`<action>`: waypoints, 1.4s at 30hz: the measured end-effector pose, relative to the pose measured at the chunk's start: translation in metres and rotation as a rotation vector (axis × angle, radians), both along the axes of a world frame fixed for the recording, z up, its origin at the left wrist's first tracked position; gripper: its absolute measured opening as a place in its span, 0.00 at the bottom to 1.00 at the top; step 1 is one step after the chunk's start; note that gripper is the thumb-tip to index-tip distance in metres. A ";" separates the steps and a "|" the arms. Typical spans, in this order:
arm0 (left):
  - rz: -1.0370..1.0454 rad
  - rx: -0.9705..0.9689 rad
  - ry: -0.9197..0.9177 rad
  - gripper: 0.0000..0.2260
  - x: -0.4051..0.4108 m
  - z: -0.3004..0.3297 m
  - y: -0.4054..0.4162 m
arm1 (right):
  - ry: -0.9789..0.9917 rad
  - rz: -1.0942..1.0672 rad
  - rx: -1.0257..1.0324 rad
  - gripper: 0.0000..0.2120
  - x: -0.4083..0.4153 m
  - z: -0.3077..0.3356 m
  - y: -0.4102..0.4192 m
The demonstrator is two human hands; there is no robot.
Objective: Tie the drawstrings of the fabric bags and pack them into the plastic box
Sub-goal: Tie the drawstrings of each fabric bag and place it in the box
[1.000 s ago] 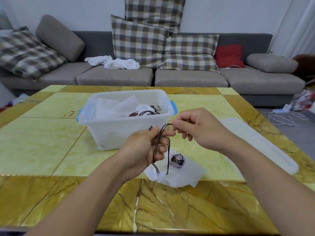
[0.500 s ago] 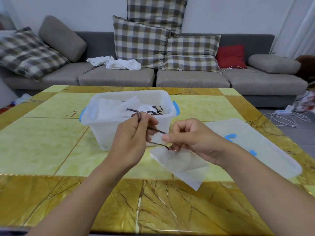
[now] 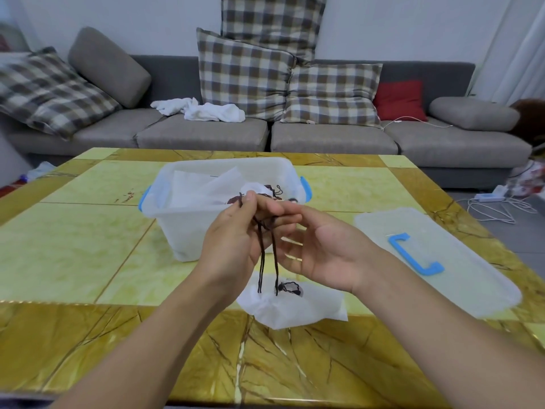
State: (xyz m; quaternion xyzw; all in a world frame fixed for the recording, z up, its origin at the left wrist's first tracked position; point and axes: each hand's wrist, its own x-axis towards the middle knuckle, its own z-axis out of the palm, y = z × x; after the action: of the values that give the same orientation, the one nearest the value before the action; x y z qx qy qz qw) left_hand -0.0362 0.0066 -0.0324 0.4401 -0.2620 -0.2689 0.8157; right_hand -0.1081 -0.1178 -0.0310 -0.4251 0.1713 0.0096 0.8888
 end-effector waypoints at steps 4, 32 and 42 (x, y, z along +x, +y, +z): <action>0.049 0.036 0.012 0.23 0.002 0.001 0.002 | -0.068 -0.122 -0.001 0.06 0.005 0.000 -0.003; 0.117 1.239 -1.381 0.11 0.049 -0.009 0.048 | 0.060 0.341 -1.566 0.07 -0.012 -0.005 -0.049; 0.052 0.903 -1.070 0.13 0.047 -0.020 0.052 | 0.002 0.182 -1.608 0.11 -0.010 -0.017 -0.051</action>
State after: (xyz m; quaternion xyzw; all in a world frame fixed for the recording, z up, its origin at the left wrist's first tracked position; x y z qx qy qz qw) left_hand 0.0109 0.0589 -0.0529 0.8140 -0.4796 -0.0785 0.3183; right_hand -0.1180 -0.1684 -0.0481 -0.9463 0.0913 -0.0439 0.3069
